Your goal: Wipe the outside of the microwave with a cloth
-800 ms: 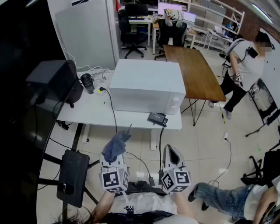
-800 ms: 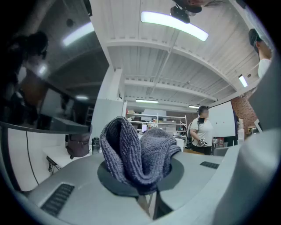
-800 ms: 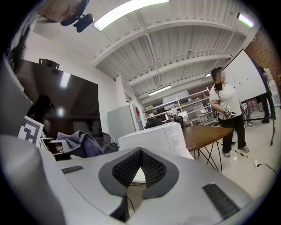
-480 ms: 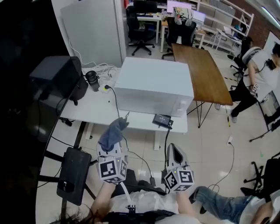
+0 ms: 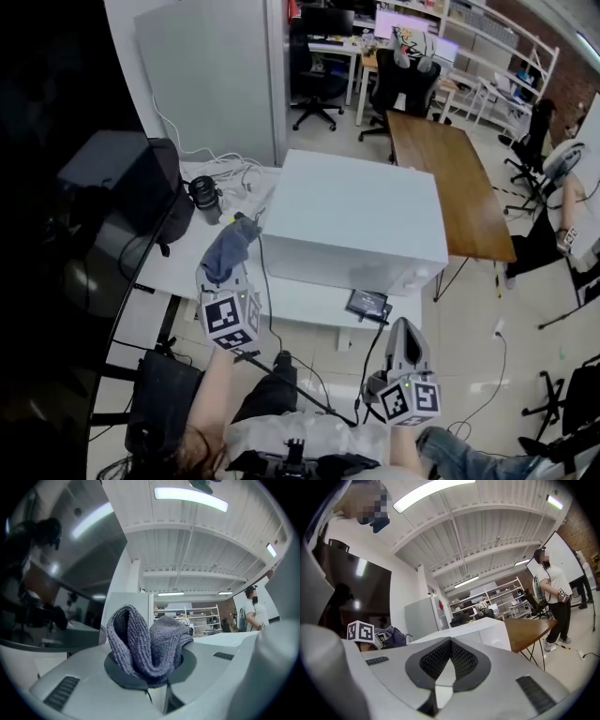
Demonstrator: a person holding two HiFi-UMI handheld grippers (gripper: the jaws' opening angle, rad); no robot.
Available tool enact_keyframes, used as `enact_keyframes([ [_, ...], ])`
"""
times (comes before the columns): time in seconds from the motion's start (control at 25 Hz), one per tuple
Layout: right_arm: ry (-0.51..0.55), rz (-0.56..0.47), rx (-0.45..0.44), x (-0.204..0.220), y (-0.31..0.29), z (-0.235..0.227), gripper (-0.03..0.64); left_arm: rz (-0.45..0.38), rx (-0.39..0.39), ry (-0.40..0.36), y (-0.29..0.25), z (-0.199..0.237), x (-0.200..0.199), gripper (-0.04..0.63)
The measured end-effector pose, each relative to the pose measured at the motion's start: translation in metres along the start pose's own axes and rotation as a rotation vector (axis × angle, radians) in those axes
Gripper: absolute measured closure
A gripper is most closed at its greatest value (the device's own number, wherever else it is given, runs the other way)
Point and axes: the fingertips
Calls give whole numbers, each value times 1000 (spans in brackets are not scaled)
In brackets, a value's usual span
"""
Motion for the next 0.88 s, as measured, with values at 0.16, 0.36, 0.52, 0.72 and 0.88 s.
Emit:
enact_keyframes([
  [0.16,-21,0,81,3,-41,6,598,-20,21,57,-83,33,-8,548],
  [0.36,69,-23,150,-8,-68,15,598,-11,135,112,-197,44,20,548],
  [0.52,23,-6,176,-9,-83,17,598,90,234,83,-262,20,65,549],
  [0.72,84,-12,195,-17,-106,18,598,200,339,48,-297,-24,112,548],
  [0.88,107,-22,183,-22,-118,20,598,226,415,14,-285,-41,127,548],
])
Point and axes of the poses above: the fingertips, and each gripper's own axes: y backward along the fingers, z to its left, x out of its underside
